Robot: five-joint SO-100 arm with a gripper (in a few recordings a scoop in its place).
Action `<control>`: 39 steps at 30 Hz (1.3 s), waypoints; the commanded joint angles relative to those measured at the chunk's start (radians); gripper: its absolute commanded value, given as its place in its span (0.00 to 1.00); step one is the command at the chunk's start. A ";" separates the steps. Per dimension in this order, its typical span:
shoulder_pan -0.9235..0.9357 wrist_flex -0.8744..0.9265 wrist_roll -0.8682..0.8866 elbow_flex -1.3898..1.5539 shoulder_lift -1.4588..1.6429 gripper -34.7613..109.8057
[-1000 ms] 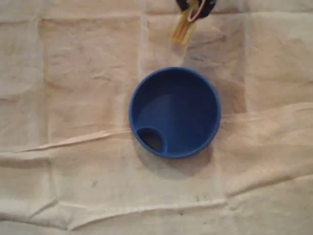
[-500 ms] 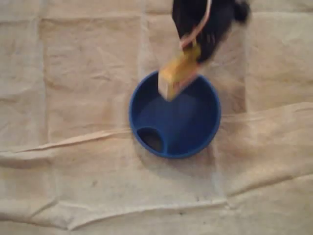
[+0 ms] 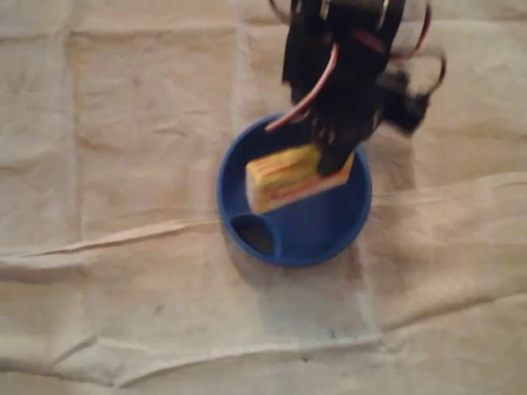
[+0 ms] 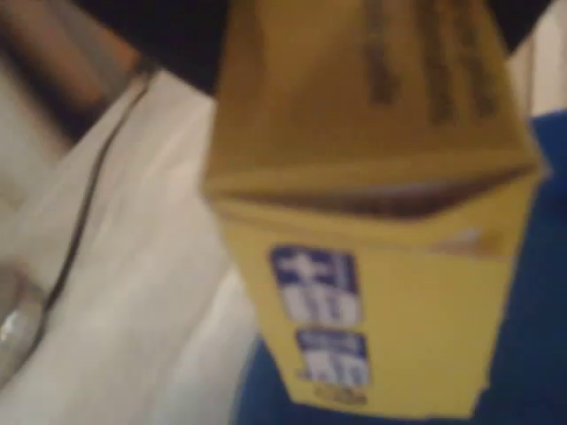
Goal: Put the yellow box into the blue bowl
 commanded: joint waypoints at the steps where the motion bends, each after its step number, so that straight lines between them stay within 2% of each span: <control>1: -0.002 -0.011 0.005 -0.089 0.031 0.25; 5: -0.002 -0.009 0.003 -0.080 0.031 0.26; 13: 0.000 -0.009 0.003 -0.081 0.043 0.37; 17: 0.002 -0.008 0.003 -0.080 0.043 0.39; 33: 0.029 -0.008 0.002 -0.080 0.043 0.38; 39: 0.041 -0.009 0.002 -0.092 0.043 0.27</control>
